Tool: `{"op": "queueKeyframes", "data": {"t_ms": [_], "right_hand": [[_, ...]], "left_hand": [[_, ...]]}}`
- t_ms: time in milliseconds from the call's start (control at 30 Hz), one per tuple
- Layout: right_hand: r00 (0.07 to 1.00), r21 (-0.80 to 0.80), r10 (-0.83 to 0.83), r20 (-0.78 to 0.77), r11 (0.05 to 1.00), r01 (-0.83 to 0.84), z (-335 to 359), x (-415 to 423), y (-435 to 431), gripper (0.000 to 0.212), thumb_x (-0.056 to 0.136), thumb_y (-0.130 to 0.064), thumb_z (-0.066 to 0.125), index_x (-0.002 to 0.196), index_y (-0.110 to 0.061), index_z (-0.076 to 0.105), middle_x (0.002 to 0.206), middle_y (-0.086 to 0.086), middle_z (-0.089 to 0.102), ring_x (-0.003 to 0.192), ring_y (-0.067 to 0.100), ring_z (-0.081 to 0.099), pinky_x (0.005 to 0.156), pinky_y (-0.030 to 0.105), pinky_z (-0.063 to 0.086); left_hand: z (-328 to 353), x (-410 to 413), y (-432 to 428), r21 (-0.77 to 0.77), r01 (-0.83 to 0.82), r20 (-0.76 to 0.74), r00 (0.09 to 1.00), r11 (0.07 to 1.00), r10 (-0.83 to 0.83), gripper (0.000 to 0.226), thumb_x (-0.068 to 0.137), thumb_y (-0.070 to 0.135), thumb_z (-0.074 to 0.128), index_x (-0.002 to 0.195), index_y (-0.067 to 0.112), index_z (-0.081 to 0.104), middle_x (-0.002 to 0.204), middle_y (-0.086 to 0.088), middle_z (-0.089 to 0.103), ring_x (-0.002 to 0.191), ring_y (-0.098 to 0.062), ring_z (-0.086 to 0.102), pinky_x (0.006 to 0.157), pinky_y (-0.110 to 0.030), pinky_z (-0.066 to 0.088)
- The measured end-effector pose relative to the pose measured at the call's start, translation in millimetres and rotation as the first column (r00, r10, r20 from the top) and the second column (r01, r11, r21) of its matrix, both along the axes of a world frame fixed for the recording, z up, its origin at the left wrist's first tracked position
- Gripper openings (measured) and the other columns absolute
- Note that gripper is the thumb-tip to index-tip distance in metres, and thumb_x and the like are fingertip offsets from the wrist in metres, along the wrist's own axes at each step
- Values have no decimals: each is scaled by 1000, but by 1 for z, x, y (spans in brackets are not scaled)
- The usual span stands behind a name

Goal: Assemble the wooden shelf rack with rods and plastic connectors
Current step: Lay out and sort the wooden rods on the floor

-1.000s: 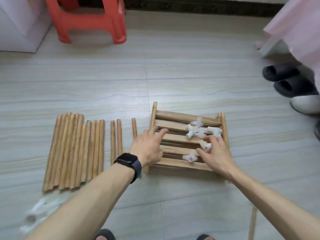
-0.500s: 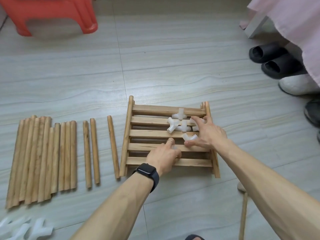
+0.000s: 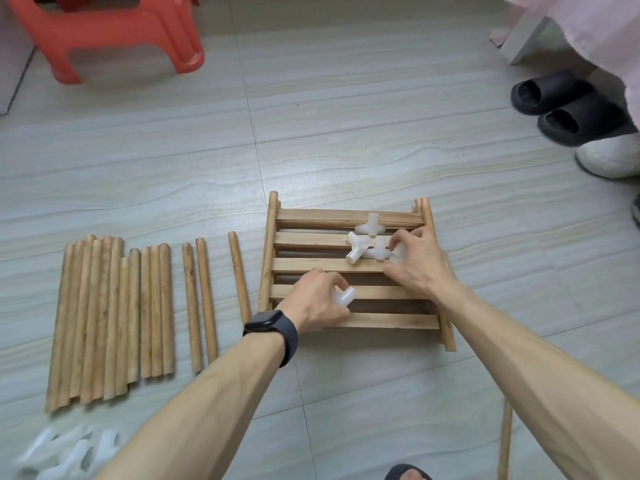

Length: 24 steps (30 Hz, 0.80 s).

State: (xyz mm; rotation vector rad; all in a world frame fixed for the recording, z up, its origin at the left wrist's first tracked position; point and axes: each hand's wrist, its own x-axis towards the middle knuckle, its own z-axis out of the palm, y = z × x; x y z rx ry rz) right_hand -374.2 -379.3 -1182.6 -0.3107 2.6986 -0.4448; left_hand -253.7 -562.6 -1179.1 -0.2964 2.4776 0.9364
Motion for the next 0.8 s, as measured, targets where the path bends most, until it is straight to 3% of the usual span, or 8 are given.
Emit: {"op": "queueKeyframes", "data": {"t_ms": [167,267,433,533,600,700,800], "right_hand": [[997,-130,-66,49,989,72,22,4,-1,27,73,-36,73,97,-36,61,118,-3,45,102,17,48,83,30,36],[993,-260,-39,108,963,66,39,23,-15,21,75,-36,75,92,-39,62,118,-4,48,109,17,48,88,32,39],[927,-305,317,200,919,-248,67,87,-83,22,72,-42,78,87,-43,63,109,-10,55,102,16,53,82,32,37],[808,-369,511,294,840,-397,75,144,-138,35,57,-58,70,90,-49,61,107,-16,52,100,10,52,81,30,37],[720,-396,599,349,791,-466,70,183,-171,42,53,-62,62,92,-48,59,109,-16,50,102,10,51,79,29,39],[625,-408,639,448,768,-493,44,237,-210,33,66,-46,74,95,-44,58,115,-10,51,102,12,52,72,23,39],[642,-424,571,512,818,-389,8,280,-234,37,73,-32,79,104,-36,61,124,-3,53,105,14,52,73,24,40]], "left_hand": [[23,8,-34,19,-35,-37,999,999,36,38,80,28,74,117,23,71,105,4,58,94,-15,55,77,-22,42],[37,28,-73,24,-57,-90,994,998,58,30,82,29,74,111,21,71,97,13,59,90,-11,58,67,-9,40],[63,96,-154,82,-339,-129,929,937,347,17,82,35,70,98,28,69,96,19,65,93,-2,62,68,-6,42],[59,160,-207,171,-597,-80,784,784,615,20,79,41,74,96,36,66,106,20,66,104,-3,64,89,-21,50],[47,212,-235,155,-733,-43,665,662,746,32,78,40,79,107,30,70,111,16,67,106,-8,66,94,-30,54],[23,289,-258,22,-866,-69,497,499,865,35,83,39,79,112,25,65,105,16,62,103,-8,59,88,-25,46],[-2,347,-266,-42,-950,-95,312,309,945,25,90,35,73,108,25,59,113,5,62,102,-14,54,85,-27,40]]}}
